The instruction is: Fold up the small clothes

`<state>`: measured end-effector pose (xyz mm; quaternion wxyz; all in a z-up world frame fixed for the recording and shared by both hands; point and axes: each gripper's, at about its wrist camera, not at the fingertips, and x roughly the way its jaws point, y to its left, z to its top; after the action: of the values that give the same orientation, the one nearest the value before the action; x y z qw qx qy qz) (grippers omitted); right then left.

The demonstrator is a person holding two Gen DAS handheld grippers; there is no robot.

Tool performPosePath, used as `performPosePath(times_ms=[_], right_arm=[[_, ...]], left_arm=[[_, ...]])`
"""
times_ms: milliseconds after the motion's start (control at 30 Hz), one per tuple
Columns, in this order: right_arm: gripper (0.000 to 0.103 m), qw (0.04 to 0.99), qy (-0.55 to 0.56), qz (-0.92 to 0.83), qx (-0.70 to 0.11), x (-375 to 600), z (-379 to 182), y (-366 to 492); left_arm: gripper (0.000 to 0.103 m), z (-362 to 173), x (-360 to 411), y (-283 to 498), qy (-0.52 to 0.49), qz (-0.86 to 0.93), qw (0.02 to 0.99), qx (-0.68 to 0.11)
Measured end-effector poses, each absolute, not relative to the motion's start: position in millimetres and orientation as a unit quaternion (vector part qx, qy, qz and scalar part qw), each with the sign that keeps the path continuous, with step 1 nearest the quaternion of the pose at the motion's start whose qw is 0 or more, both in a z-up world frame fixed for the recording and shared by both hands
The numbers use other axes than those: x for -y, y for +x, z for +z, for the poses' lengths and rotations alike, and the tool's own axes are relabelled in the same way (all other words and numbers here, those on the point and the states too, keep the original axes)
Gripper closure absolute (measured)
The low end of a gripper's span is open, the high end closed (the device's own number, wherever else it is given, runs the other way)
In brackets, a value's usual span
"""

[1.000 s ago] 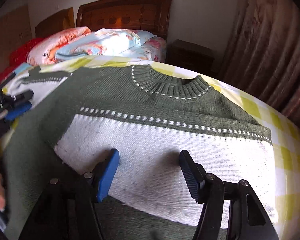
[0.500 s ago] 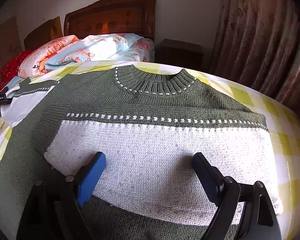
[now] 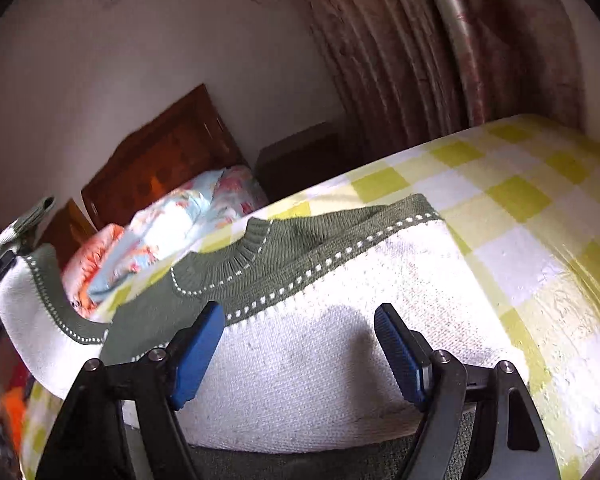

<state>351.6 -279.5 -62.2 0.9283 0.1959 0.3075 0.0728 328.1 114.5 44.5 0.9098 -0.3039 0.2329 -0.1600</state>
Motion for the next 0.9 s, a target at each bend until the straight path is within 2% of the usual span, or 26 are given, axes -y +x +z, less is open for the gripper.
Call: performPosePath(times_ms=[67,167,233,333,533,667,900], right_arm=[[0.0,0.929,0.2,0.081,-0.299,280.3,-60.3,348.3],[0.0,0.927,0.206,0.084,-0.302,279.3,-59.8,348.4],[0.0,0.924,0.212,0.076,-0.311,282.6,-62.0,350.3],[0.0,0.92,0.214,0.074,-0.319,282.3,-63.9,352.6],[0.0,0.919,0.211,0.072,-0.325,280.4,-64.4,354.1],[0.0,0.915,0.204,0.057,-0.343,279.9,-70.7,360.4],[0.0,0.914,0.189,0.051,-0.355,276.3,-73.2,363.9]], left_arm=[[0.075,26.5,-52.9,339.5,-0.218,-0.183,0.91,-0.301],[0.075,-27.9,-3.9,348.5,-0.13,-0.186,0.88,-0.418],[0.076,-48.4,-12.2,341.1,-0.145,-0.179,0.868,-0.441],[0.076,-47.9,-50.6,308.3,-0.205,-0.149,0.875,-0.412],[0.074,-45.3,-145.9,246.8,-0.278,0.025,0.913,-0.297],[0.074,-61.2,-175.9,241.8,-0.3,0.077,0.9,-0.307],[0.074,-55.9,-127.3,255.9,-0.18,0.081,0.919,-0.342]])
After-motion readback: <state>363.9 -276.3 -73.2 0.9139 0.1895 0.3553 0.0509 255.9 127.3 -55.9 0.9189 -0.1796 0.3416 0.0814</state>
